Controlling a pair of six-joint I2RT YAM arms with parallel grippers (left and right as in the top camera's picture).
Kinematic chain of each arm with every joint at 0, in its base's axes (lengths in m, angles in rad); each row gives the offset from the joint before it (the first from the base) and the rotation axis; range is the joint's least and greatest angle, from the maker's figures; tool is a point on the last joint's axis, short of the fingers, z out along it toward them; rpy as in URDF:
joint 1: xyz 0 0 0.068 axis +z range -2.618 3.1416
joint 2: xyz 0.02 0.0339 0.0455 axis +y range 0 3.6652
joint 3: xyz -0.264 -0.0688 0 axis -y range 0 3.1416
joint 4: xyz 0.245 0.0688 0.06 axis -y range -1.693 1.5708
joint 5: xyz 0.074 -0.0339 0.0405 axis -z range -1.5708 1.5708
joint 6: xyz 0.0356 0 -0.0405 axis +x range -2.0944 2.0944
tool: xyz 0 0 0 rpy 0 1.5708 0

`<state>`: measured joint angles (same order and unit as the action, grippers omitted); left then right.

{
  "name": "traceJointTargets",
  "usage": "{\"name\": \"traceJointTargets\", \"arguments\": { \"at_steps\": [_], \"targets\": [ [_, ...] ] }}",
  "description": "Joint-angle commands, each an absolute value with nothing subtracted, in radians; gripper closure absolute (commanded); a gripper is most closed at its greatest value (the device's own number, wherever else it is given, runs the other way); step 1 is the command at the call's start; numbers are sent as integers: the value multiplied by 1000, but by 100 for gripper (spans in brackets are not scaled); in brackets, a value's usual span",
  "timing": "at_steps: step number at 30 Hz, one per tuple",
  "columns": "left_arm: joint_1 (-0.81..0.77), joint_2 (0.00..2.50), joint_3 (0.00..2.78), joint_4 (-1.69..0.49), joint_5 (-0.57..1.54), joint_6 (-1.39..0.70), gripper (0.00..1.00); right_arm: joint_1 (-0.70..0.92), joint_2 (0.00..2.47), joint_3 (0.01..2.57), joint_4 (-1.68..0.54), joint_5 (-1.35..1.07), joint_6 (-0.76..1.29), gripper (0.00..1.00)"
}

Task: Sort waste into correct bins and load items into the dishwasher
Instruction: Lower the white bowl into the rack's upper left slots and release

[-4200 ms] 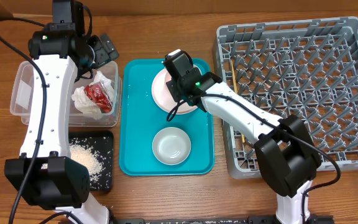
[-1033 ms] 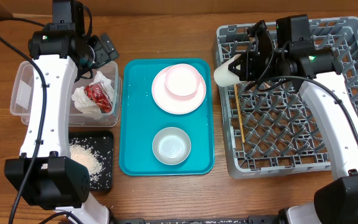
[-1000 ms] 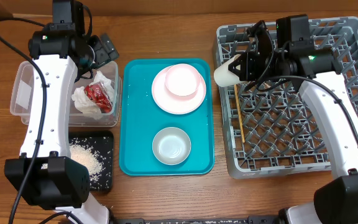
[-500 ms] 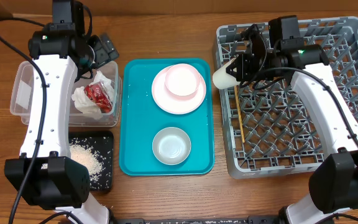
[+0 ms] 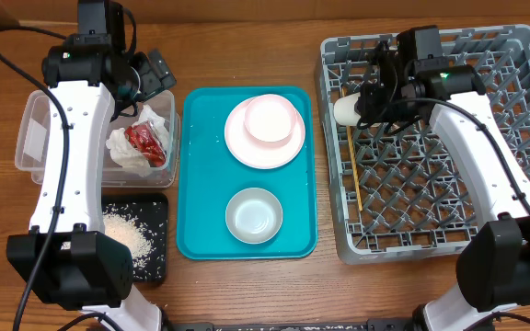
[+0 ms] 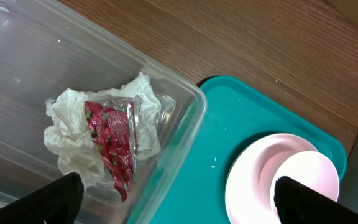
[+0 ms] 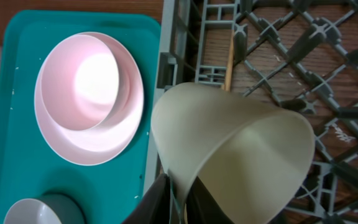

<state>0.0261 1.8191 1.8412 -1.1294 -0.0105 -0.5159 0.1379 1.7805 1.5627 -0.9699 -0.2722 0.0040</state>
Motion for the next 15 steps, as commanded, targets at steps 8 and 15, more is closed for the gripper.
{"name": "traceJointTargets", "arguments": {
  "at_steps": [8,15],
  "targets": [
    [20,1805,1856,-1126,-7,-504,0,135,1787,1559,-976,-168,-1,67],
    [20,1805,1856,-1126,-7,-504,0,135,1787,1559,-994,-130,0,67]
  ]
}}
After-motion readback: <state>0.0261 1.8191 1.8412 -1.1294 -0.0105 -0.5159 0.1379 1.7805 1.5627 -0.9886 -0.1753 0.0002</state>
